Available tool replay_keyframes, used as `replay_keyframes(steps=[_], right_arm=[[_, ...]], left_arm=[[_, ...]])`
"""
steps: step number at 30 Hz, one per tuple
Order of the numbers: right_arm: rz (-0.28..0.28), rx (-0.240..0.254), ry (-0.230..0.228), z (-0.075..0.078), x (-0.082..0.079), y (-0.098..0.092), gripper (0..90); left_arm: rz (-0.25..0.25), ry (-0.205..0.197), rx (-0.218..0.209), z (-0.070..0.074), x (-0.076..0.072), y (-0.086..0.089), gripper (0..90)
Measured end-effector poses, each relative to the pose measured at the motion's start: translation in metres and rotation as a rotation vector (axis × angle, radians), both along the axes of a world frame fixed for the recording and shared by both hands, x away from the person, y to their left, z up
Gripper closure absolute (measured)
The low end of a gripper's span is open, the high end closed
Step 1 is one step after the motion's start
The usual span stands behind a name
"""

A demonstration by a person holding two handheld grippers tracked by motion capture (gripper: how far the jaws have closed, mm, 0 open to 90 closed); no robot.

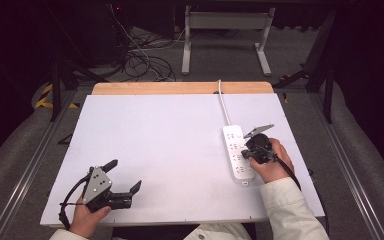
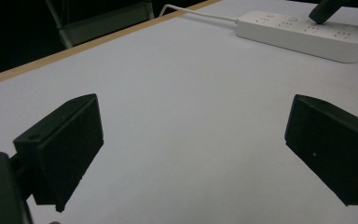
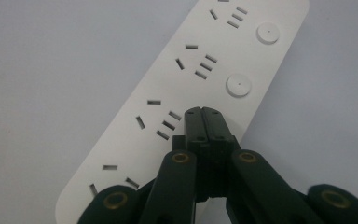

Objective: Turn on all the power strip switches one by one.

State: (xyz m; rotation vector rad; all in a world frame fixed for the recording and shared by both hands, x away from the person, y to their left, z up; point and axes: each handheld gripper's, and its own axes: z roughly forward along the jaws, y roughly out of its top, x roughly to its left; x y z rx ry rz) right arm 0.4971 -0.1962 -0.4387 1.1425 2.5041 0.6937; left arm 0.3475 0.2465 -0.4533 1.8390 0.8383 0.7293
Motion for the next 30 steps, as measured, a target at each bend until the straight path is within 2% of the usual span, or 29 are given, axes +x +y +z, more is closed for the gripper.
replay_keyframes(steps=[14,23,24,25,26,27,28,29,30], right_arm=[[-0.024,0.036,0.009,-0.003,0.0,-0.003,90.0],[-0.023,0.032,0.011,-0.004,0.0,-0.003,90.0],[-0.008,0.014,-0.001,-0.003,-0.001,-0.002,90.0],[0.017,0.014,-0.041,-0.001,-0.005,-0.001,90.0],[0.041,0.059,-0.08,0.004,-0.01,-0.003,90.0],[0.05,0.135,-0.095,0.012,-0.015,-0.007,90.0],[0.041,0.164,-0.124,0.021,-0.018,-0.009,90.0],[0.036,0.163,-0.152,0.029,-0.021,-0.011,90.0],[0.042,0.172,-0.161,0.035,-0.023,-0.011,90.0]], left_arm=[[-0.002,0.001,-0.002,0.0,-0.001,0.0,4.7],[-0.001,0.003,-0.014,0.0,-0.001,0.0,4.8],[-0.001,0.004,-0.016,0.0,-0.001,0.0,4.7],[-0.001,0.005,-0.016,0.0,-0.001,0.001,4.8],[-0.001,0.003,-0.018,0.0,-0.001,0.001,4.7],[-0.004,0.004,-0.014,0.0,0.0,0.001,4.7],[-0.001,0.006,-0.013,0.0,0.001,0.001,4.7],[0.002,0.01,-0.018,0.0,0.002,0.001,4.7],[0.003,0.01,-0.016,0.0,0.002,0.0,4.7]])
